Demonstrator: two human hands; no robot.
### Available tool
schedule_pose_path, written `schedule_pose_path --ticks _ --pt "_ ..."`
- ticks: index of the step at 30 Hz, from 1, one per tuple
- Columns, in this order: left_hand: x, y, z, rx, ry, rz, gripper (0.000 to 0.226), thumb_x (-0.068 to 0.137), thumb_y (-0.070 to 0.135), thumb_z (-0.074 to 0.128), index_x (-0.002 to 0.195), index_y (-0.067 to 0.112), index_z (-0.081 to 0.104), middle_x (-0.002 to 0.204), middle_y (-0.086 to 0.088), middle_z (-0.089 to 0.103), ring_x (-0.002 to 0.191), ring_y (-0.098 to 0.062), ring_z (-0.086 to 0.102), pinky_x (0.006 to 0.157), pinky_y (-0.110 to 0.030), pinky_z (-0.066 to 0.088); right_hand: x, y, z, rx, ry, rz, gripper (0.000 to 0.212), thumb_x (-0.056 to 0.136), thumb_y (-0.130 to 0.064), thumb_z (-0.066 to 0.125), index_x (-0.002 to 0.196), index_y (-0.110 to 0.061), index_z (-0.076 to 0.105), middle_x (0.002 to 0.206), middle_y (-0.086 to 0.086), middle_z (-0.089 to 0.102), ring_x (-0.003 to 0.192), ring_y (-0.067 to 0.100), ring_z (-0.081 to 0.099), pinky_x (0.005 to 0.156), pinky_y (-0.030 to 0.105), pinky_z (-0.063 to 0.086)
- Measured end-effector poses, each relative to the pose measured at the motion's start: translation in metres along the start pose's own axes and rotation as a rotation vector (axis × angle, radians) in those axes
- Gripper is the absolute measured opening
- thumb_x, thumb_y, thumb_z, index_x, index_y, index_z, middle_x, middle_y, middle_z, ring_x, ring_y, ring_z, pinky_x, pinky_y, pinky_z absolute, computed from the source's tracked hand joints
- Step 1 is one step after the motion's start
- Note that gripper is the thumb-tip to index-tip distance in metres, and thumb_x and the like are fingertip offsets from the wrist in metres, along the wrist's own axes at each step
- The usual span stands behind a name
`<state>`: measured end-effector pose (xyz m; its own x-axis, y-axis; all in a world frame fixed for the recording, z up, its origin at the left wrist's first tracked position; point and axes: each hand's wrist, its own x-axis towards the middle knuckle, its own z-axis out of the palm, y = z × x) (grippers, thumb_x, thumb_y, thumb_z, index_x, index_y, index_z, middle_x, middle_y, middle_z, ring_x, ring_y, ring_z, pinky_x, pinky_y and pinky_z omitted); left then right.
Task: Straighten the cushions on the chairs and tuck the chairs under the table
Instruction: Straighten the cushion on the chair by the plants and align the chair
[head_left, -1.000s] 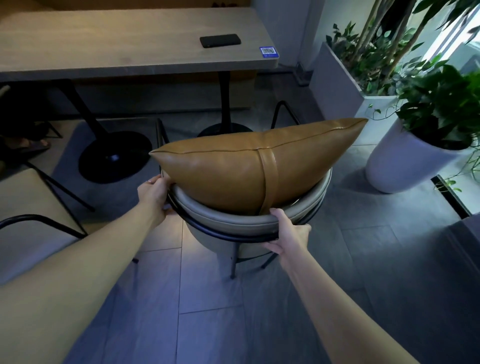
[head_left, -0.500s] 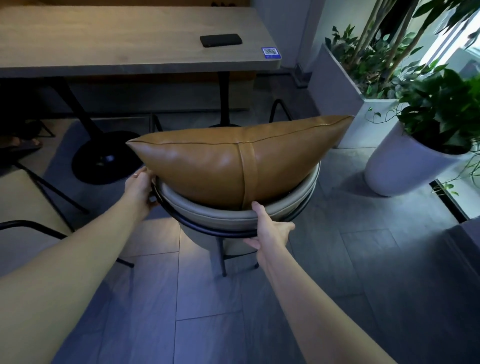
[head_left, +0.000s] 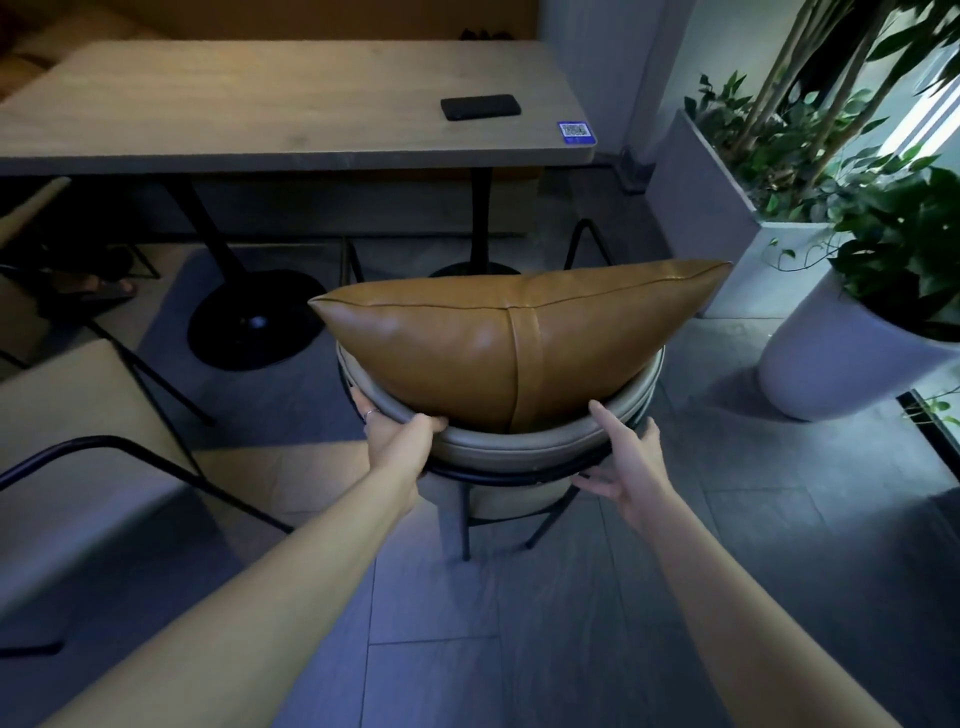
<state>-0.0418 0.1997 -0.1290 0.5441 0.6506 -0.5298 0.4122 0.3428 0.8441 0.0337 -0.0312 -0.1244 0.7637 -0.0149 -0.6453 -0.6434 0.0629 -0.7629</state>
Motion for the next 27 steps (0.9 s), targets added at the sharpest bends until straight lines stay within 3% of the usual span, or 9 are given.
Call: schedule_pose_path --ticks 2,7,12,17,20,22,25,27 --pt "0.004 -0.003 -0.001 0.011 0.009 0.018 0.127 0.075 0.007 0.079 0.158 0.045 -0.009 0.163 -0.005 0.032 0.138 -0.038 0.044 0.109 -0.058 0.042 0.006 -0.006 0.003 -0.066 -0.028 -0.007 0.104 0.089 -0.034 0.083 0.169 -0.031 0.016 0.163 0.007 0.047 0.12 0.046 0.068 0.09 0.057 0.063" --pt "0.011 0.001 -0.006 -0.042 0.006 0.013 0.128 0.074 0.004 0.082 0.158 0.048 -0.005 0.155 0.0 0.042 0.135 -0.037 0.046 0.102 -0.057 0.047 0.012 -0.004 0.008 -0.078 -0.032 -0.035 0.086 0.093 -0.029 0.08 0.164 -0.026 0.031 0.149 0.005 0.061 0.121 0.041 0.069 0.075 0.046 0.067" --pt "0.026 0.013 -0.008 -0.094 0.017 0.01 0.124 0.077 0.001 0.081 0.158 0.05 0.002 0.157 0.0 0.04 0.136 -0.037 0.044 0.097 -0.056 0.048 0.017 -0.008 0.023 -0.084 -0.045 -0.048 0.097 0.092 -0.031 0.081 0.168 -0.032 0.02 0.153 0.003 0.056 0.126 0.04 0.067 0.071 0.041 0.067" --pt "0.045 0.029 -0.005 -0.085 0.011 0.005 0.121 0.079 0.001 0.081 0.158 0.052 0.004 0.157 -0.002 0.039 0.135 -0.038 0.046 0.098 -0.06 0.049 0.034 -0.015 0.04 -0.089 -0.04 -0.054 0.094 0.092 -0.033 0.081 0.167 -0.033 0.024 0.153 0.001 0.056 0.124 0.04 0.067 0.081 0.048 0.067" --pt "0.059 0.041 -0.001 -0.074 0.012 0.009 0.119 0.08 0.001 0.08 0.157 0.052 0.007 0.157 -0.003 0.04 0.135 -0.039 0.045 0.098 -0.064 0.048 0.044 -0.021 0.05 -0.089 -0.033 -0.063 0.097 0.092 -0.033 0.081 0.168 -0.033 0.021 0.153 0.0 0.053 0.126 0.04 0.066 0.073 0.042 0.067" --pt "0.068 0.048 0.002 -0.068 0.003 0.019 0.119 0.08 0.001 0.081 0.158 0.05 0.005 0.157 -0.003 0.04 0.135 -0.037 0.046 0.097 -0.059 0.05 0.052 -0.026 0.057 -0.087 -0.027 -0.066 0.096 0.092 -0.032 0.081 0.168 -0.032 0.022 0.155 0.0 0.053 0.126 0.04 0.066 0.077 0.045 0.068" --pt "0.082 0.056 0.005 -0.035 -0.02 0.045 0.121 0.081 0.005 0.082 0.16 0.043 -0.001 0.16 -0.001 0.038 0.136 -0.031 0.046 0.083 -0.038 0.051 0.065 -0.035 0.068 -0.085 -0.016 -0.067 0.088 0.092 -0.03 0.081 0.165 -0.029 0.032 0.151 0.003 0.058 0.125 0.042 0.067 0.083 0.054 0.066" --pt "0.092 0.064 0.009 -0.035 -0.03 0.034 0.123 0.08 0.006 0.082 0.16 0.043 -0.004 0.16 -0.001 0.037 0.137 -0.031 0.046 0.085 -0.041 0.052 0.073 -0.042 0.075 -0.084 -0.011 -0.069 0.084 0.092 -0.029 0.08 0.163 -0.028 0.036 0.147 0.004 0.061 0.123 0.041 0.067 0.083 0.055 0.066"
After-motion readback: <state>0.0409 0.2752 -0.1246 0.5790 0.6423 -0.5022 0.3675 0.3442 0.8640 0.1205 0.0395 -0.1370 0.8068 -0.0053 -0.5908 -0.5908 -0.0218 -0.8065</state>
